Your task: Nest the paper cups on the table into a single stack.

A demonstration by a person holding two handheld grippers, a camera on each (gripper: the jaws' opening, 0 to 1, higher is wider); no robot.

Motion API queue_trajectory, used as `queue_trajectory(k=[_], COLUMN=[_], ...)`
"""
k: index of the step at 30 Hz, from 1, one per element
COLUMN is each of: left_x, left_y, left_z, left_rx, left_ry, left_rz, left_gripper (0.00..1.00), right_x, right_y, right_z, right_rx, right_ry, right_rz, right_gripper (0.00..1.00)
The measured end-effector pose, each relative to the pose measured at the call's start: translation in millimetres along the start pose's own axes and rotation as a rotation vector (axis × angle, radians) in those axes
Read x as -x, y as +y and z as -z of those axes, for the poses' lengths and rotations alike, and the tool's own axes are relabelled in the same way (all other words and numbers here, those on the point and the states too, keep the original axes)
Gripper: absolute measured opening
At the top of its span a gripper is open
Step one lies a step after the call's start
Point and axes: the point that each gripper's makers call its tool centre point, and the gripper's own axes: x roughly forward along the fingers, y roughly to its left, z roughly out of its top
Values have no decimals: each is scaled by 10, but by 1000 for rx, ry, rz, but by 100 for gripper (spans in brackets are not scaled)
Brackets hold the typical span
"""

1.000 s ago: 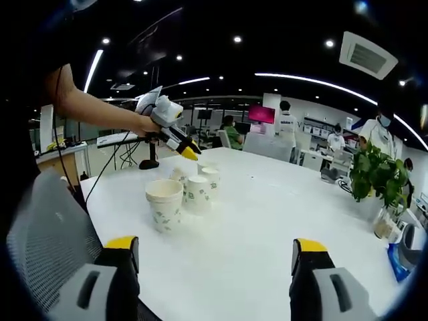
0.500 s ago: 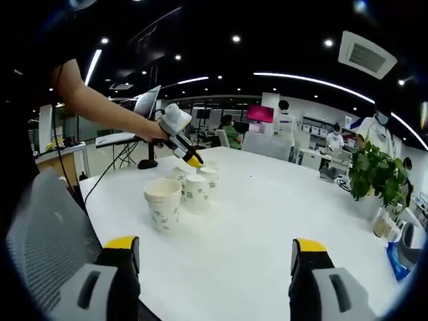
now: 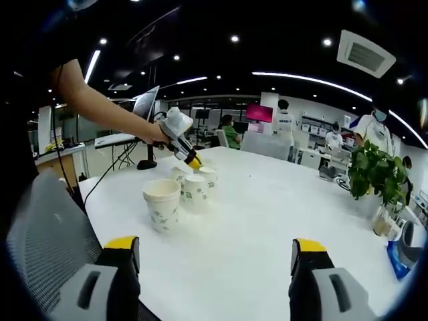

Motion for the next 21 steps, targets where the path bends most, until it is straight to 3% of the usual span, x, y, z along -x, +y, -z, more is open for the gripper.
queue_trajectory(k=[9, 21], left_x=[54, 355], left_y=[26, 27], left_z=[-3, -113], left_rx=[-29, -24], left_ry=[-2, -8], left_rz=[-13, -36], left_gripper=[0, 0], right_x=[-1, 0], right_y=[-4, 17], right_z=[-2, -15], right_rx=[0, 5], right_ry=[0, -3], right_rz=[1, -6], right_gripper=[95, 95])
